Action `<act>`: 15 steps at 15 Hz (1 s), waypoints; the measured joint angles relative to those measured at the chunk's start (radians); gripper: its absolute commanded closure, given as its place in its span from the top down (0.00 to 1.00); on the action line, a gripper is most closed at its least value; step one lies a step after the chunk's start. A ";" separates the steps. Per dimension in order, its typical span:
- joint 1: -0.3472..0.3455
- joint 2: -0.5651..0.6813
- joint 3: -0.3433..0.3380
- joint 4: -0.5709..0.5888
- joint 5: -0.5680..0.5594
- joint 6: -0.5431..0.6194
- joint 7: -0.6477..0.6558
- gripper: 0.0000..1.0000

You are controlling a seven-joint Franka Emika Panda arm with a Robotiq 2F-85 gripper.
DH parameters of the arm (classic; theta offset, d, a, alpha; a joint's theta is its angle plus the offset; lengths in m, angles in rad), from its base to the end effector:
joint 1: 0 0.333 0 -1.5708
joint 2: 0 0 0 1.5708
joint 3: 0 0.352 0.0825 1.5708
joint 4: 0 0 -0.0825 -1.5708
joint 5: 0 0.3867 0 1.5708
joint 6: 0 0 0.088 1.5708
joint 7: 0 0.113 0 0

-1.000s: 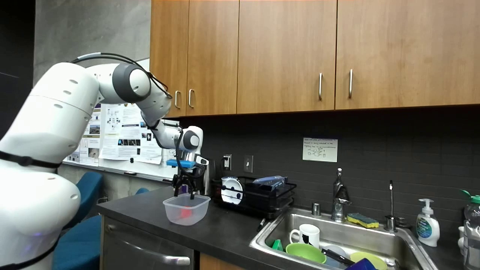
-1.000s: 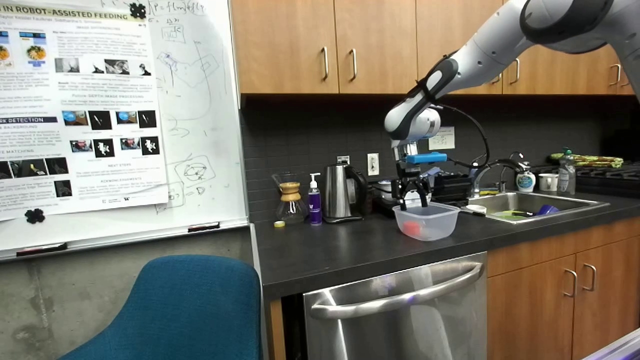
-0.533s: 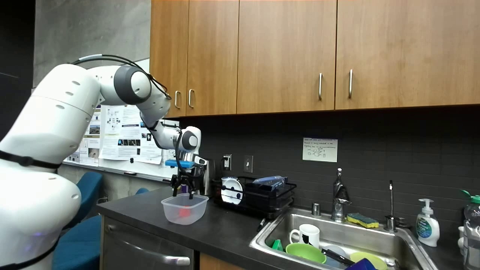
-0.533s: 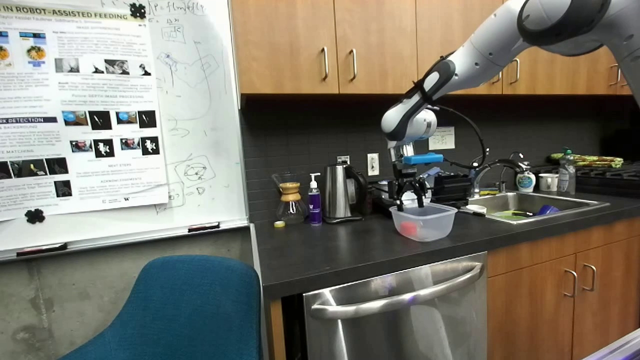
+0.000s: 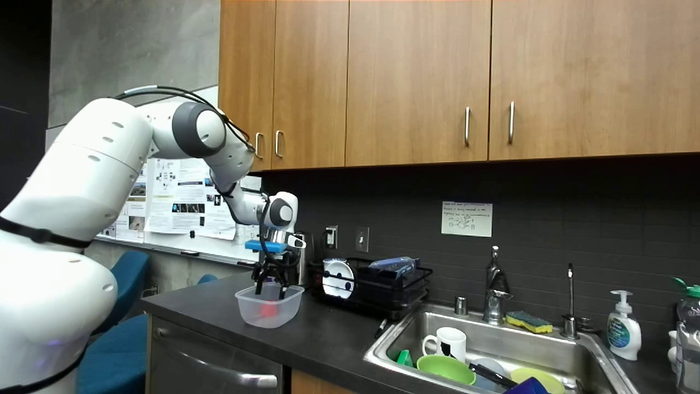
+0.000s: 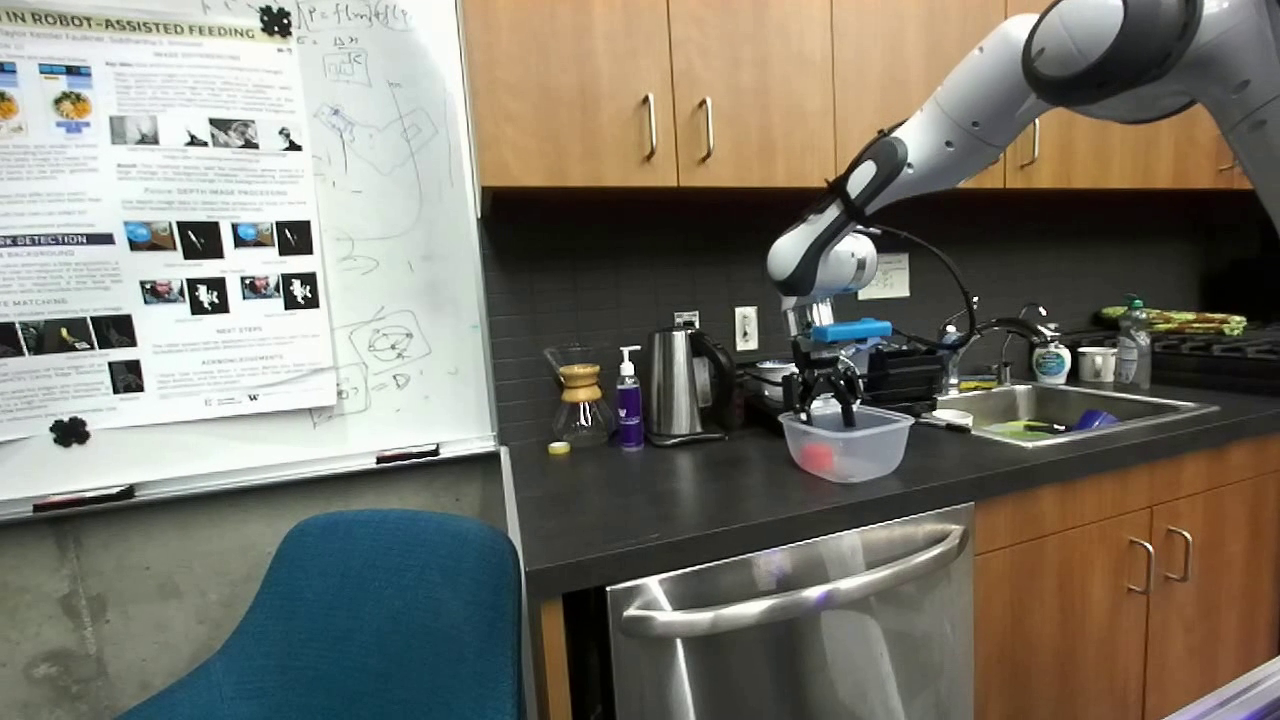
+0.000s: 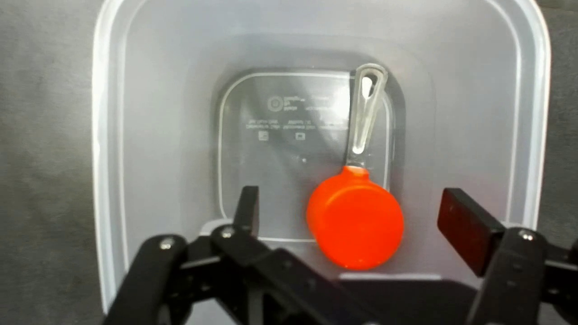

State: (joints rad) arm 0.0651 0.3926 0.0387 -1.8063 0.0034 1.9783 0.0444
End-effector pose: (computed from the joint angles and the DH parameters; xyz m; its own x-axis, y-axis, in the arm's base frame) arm 0.6302 0.0640 0.3368 0.9741 0.0559 -0.2191 0.0555 -0.9984 -0.0078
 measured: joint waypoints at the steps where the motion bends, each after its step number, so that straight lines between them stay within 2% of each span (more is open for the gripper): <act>1: -0.004 0.009 -0.002 0.002 0.000 0.005 0.000 1.00; 7: -0.019 0.064 -0.008 0.036 -0.001 0.021 -0.001 1.00; 15: -0.009 0.071 -0.008 0.075 -0.024 0.015 -0.001 1.00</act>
State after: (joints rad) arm 0.0566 0.4635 0.0311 -1.7311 -0.0208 1.9938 0.0431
